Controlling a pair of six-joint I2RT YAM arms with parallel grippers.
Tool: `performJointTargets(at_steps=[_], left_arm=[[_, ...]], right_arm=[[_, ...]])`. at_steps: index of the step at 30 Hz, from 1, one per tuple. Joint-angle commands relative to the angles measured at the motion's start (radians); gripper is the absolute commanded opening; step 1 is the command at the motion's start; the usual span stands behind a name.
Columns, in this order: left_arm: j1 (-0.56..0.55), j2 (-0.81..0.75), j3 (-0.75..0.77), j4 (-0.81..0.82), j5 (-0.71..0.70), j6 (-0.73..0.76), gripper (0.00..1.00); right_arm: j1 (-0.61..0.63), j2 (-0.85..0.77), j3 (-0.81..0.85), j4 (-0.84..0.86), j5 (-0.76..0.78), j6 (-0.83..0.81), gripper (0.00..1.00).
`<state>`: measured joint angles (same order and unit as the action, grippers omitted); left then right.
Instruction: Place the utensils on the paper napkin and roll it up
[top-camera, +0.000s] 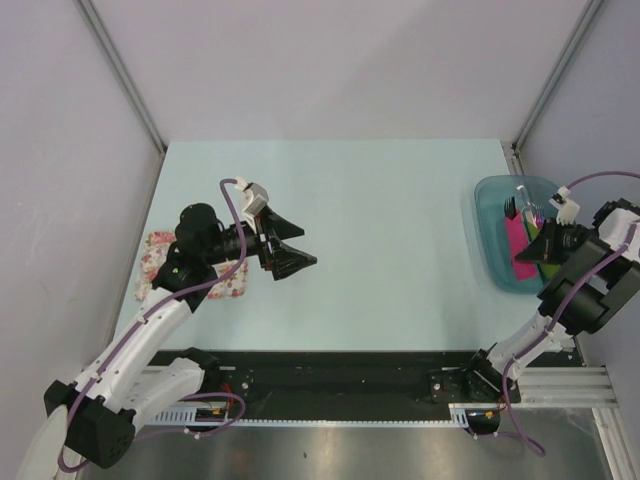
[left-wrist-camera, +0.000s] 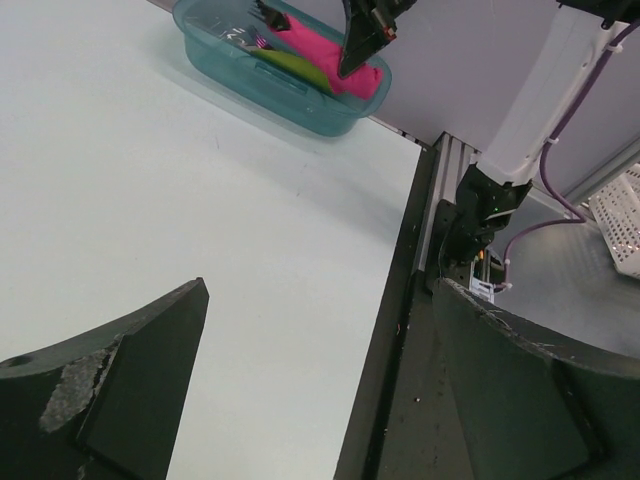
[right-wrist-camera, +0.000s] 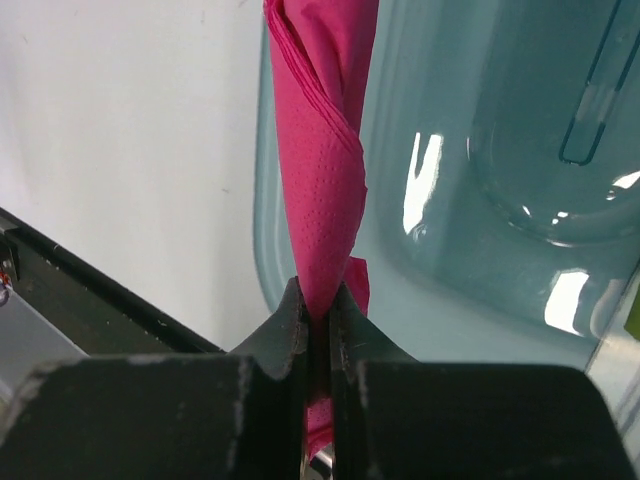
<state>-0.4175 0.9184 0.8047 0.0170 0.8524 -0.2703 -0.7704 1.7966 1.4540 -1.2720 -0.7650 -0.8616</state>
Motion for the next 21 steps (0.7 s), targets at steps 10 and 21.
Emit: performJointTargets(at_steps=[10, 21], left_arm=[[0.013, 0.008, 0.013, -0.005, 0.0, 0.006, 0.99], [0.013, 0.017, 0.013, 0.012, 0.02, -0.006, 0.98]], right_arm=[[0.082, 0.13, -0.066, 0.235, 0.013, 0.154, 0.0], [0.1, 0.312, -0.024, 0.246, -0.042, 0.188, 0.0]])
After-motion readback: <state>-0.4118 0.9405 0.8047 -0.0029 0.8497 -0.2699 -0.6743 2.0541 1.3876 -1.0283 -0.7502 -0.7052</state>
